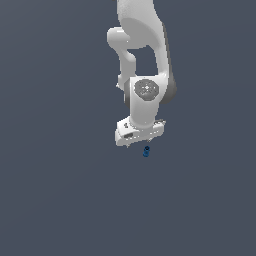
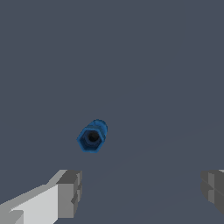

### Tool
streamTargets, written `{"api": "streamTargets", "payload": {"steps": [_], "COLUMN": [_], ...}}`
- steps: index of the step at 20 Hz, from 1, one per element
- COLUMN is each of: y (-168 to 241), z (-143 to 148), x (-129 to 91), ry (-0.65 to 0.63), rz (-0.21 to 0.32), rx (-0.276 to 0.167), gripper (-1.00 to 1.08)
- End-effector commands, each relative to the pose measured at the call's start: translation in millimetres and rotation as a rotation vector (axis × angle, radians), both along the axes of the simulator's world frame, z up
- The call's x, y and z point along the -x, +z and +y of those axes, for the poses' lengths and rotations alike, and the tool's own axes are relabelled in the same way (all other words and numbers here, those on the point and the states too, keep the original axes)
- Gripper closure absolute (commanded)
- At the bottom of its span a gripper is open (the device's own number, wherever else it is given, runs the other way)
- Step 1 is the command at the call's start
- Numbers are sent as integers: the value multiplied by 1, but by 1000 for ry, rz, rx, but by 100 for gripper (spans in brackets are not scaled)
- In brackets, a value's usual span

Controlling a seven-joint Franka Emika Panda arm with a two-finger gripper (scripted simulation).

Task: Pick up the object and move it to a goal position.

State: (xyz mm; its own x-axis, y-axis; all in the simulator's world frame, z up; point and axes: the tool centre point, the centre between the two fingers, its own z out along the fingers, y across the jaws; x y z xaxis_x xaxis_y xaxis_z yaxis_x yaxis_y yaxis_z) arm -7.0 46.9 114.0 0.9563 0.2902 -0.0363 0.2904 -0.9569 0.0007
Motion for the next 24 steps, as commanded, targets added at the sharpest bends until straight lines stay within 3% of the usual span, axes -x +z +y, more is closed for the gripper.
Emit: {"api": "streamTargets", "payload": {"steps": [1,9,16,24], "y": [-7,-20,-24,-60], "z": [15,43,44,45], "x": [-1,-3,-2,-1], "ry": [75,208,213,218], "rz": [-11,-32,-32,-33], "rx": [-4,-14,-15,-15], "gripper": [-92,-92,-92,-92]}}
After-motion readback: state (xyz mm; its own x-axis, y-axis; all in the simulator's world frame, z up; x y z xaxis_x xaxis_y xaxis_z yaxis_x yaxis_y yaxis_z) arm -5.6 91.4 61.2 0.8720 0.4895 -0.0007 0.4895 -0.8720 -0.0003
